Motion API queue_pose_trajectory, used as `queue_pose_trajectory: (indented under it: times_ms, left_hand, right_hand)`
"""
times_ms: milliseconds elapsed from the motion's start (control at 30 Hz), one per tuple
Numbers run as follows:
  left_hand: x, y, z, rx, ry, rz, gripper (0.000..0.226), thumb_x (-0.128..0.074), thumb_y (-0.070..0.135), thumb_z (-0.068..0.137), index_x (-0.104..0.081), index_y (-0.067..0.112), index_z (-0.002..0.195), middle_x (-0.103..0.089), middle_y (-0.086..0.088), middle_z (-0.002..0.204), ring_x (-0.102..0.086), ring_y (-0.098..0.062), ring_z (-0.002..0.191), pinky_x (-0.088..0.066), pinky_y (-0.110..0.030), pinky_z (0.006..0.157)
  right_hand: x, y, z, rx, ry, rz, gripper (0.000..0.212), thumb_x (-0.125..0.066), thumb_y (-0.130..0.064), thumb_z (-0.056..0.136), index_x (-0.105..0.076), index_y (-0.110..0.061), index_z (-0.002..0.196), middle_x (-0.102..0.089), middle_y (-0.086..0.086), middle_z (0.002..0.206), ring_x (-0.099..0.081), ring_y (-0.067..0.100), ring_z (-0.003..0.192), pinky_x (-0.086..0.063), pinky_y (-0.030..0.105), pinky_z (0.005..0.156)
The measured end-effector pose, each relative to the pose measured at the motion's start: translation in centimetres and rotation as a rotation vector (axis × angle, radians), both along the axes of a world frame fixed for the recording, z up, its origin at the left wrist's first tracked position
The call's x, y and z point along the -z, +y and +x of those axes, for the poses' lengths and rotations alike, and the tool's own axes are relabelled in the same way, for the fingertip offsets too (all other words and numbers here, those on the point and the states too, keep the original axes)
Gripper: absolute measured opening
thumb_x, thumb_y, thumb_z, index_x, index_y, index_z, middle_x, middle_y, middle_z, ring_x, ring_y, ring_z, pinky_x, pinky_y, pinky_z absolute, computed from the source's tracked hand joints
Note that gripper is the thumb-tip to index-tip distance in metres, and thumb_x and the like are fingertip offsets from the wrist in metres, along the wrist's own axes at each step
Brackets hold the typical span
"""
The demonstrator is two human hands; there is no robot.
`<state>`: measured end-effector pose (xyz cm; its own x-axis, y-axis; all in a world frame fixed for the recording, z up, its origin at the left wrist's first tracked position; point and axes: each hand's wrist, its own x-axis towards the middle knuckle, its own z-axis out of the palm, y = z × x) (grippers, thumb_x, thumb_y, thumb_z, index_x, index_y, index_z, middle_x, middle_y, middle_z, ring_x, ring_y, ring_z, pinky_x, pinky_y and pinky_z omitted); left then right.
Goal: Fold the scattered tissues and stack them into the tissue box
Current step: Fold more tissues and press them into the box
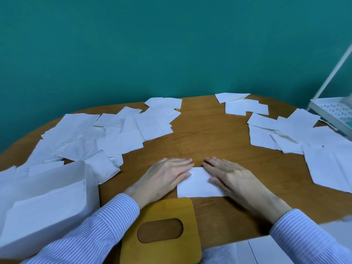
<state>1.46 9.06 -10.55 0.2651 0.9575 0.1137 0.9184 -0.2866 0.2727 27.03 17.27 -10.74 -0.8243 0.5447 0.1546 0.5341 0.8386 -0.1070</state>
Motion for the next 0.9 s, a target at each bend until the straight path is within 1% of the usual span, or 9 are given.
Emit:
queue_pose_trajectory:
  times_ms: [67, 133, 200, 300, 400, 533, 667, 800, 900]
  left_hand:
    - [0.1, 0.8, 0.3, -0.069, -0.063, 0.066, 0.043, -0.039, 0.047, 0.106, -0.057, 0.028, 0.139, -0.058, 0.016, 0.131, -0.048, -0.002, 0.118, -0.044, -0.034, 0.099]
    - [0.0, 1.3, 0.8, -0.125, -0.097, 0.091, 0.033, -0.053, 0.041, 0.101, -0.065, 0.026, 0.128, -0.055, 0.014, 0.11, -0.045, -0.003, 0.103, -0.046, -0.031, 0.09]
    - [0.0, 1.7, 1.2, -0.16, -0.124, 0.065, 0.022, -0.06, 0.038, 0.098, -0.069, 0.028, 0.115, -0.051, 0.014, 0.103, -0.043, -0.002, 0.1, -0.047, -0.031, 0.087]
    - [-0.1, 1.7, 1.4, -0.176, -0.182, 0.024, 0.01, -0.061, 0.036, 0.097, -0.067, 0.029, 0.102, -0.049, 0.014, 0.102, -0.043, -0.002, 0.1, -0.045, -0.029, 0.087]
    - [-0.3, 1.4, 1.5, -0.159, -0.186, 0.019, 0.007, -0.058, 0.034, 0.099, -0.062, 0.028, 0.099, -0.05, 0.014, 0.104, -0.042, -0.002, 0.099, -0.042, -0.026, 0.088]
    - [-0.9, 1.1, 1.5, -0.13, -0.199, 0.004, 0.007, -0.058, 0.03, 0.099, -0.059, 0.029, 0.106, -0.053, 0.014, 0.098, -0.042, -0.003, 0.096, -0.04, -0.024, 0.085]
    - [-1.9, 0.7, 1.1, -0.171, -0.282, -0.079, 0.01, -0.057, 0.032, 0.1, -0.065, 0.029, 0.104, -0.053, 0.012, 0.098, -0.045, -0.001, 0.099, -0.042, -0.025, 0.088]
    - [-5.1, -0.6, -0.2, -0.255, -0.406, -0.016, 0.01, -0.06, 0.03, 0.098, -0.069, 0.027, 0.1, -0.061, 0.014, 0.102, -0.055, 0.0, 0.099, -0.047, -0.024, 0.087]
    - [-8.4, -3.0, -1.5, -0.317, -0.519, 0.046, 0.01, -0.063, 0.025, 0.097, -0.072, 0.026, 0.099, -0.068, 0.016, 0.098, -0.059, 0.003, 0.092, -0.048, -0.017, 0.079]
  right_hand:
    - [-0.6, 0.4, -0.5, 0.073, 0.096, -0.008, 0.038, -0.041, -0.042, 0.104, -0.056, -0.027, 0.136, -0.057, -0.009, 0.139, -0.053, 0.013, 0.123, -0.043, 0.03, 0.104]
    - [-0.8, 1.0, -0.9, 0.133, 0.112, -0.019, 0.03, -0.049, -0.04, 0.1, -0.063, -0.028, 0.124, -0.063, -0.01, 0.119, -0.053, 0.013, 0.102, -0.046, 0.031, 0.087]
    - [-0.6, 1.4, -1.4, 0.163, 0.084, -0.05, 0.022, -0.057, -0.04, 0.096, -0.064, -0.029, 0.114, -0.058, -0.009, 0.11, -0.047, 0.013, 0.097, -0.044, 0.031, 0.083]
    - [-0.6, 1.6, -1.8, 0.182, 0.093, -0.148, 0.013, -0.065, -0.036, 0.091, -0.06, -0.028, 0.1, -0.048, -0.009, 0.104, -0.041, 0.012, 0.094, -0.043, 0.031, 0.084]
    - [-1.2, 1.9, -2.1, 0.143, 0.039, -0.199, 0.009, -0.062, -0.032, 0.094, -0.053, -0.032, 0.096, -0.046, -0.012, 0.1, -0.039, 0.01, 0.091, -0.04, 0.03, 0.081]
    - [-2.7, 2.1, -2.0, 0.14, 0.041, -0.353, 0.026, -0.059, -0.019, 0.095, -0.041, -0.037, 0.086, -0.054, -0.013, 0.089, -0.046, 0.008, 0.085, -0.035, 0.027, 0.072]
    - [-4.9, 1.3, -2.1, 0.136, 0.161, -0.454, 0.023, -0.061, -0.014, 0.091, -0.048, -0.032, 0.089, -0.057, -0.014, 0.09, -0.052, 0.006, 0.083, -0.039, 0.022, 0.067]
    - [-8.5, 0.5, -2.8, 0.1, 0.278, -0.446, 0.023, -0.064, -0.012, 0.089, -0.056, -0.034, 0.087, -0.062, -0.016, 0.089, -0.056, 0.006, 0.084, -0.042, 0.019, 0.067]
    - [-11.3, -0.6, -4.4, 0.053, 0.334, -0.433, 0.023, -0.067, -0.012, 0.088, -0.058, -0.033, 0.084, -0.064, -0.014, 0.089, -0.055, 0.005, 0.083, -0.041, 0.014, 0.066]
